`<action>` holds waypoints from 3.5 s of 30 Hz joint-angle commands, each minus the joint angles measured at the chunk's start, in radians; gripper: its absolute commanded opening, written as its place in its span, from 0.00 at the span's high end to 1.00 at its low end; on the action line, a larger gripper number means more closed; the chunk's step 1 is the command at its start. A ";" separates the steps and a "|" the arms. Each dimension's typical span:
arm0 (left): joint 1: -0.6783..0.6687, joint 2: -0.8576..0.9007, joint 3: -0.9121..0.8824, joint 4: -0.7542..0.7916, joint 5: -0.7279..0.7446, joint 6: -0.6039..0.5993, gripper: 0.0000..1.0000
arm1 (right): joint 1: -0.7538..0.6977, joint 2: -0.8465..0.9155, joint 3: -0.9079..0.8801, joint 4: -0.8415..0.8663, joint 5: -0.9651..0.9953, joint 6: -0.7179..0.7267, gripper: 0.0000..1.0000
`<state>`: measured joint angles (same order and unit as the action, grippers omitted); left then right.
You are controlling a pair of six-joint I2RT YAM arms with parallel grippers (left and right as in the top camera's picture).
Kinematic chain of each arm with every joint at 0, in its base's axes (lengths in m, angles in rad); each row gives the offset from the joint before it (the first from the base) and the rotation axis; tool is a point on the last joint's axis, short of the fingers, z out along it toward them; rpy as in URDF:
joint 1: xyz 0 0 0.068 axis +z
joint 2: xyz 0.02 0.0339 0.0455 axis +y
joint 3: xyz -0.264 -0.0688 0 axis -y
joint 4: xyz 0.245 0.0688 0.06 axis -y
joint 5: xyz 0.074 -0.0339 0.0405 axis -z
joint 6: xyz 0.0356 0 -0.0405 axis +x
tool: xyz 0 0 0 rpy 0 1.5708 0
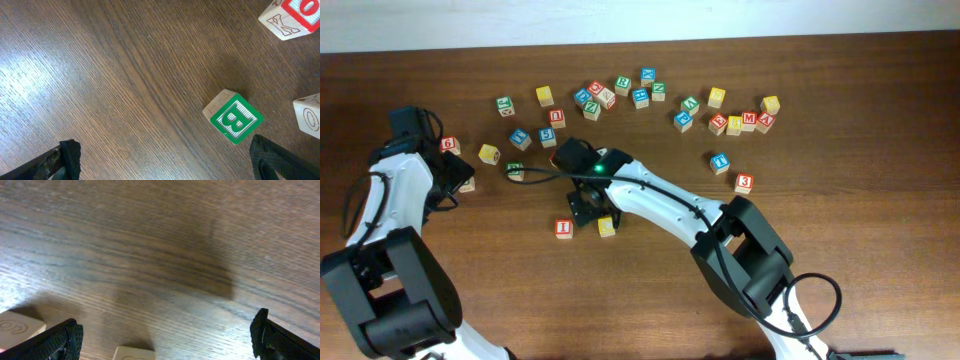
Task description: Spell out ICRA
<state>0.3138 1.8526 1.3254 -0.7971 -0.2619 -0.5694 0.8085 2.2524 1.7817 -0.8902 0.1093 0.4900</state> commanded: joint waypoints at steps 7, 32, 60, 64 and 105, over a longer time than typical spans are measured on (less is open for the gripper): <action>0.002 -0.022 -0.004 -0.001 -0.003 -0.003 0.01 | -0.052 -0.039 -0.003 -0.040 -0.017 -0.003 0.42; 0.002 -0.022 -0.004 -0.001 -0.003 -0.003 0.01 | -0.050 -0.039 -0.005 -0.169 -0.253 -0.001 0.64; 0.002 -0.022 -0.004 -0.001 -0.003 -0.003 0.01 | -0.028 -0.039 -0.005 -0.202 -0.256 0.024 0.63; 0.002 -0.022 -0.004 -0.001 -0.003 -0.003 0.01 | -0.028 -0.039 -0.005 -0.202 -0.256 0.024 0.63; 0.002 -0.022 -0.004 -0.001 -0.003 -0.003 0.01 | -0.028 -0.039 -0.005 -0.165 -0.327 0.024 0.62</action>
<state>0.3138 1.8526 1.3254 -0.7971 -0.2619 -0.5694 0.7750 2.2524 1.7809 -1.0435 -0.2089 0.5060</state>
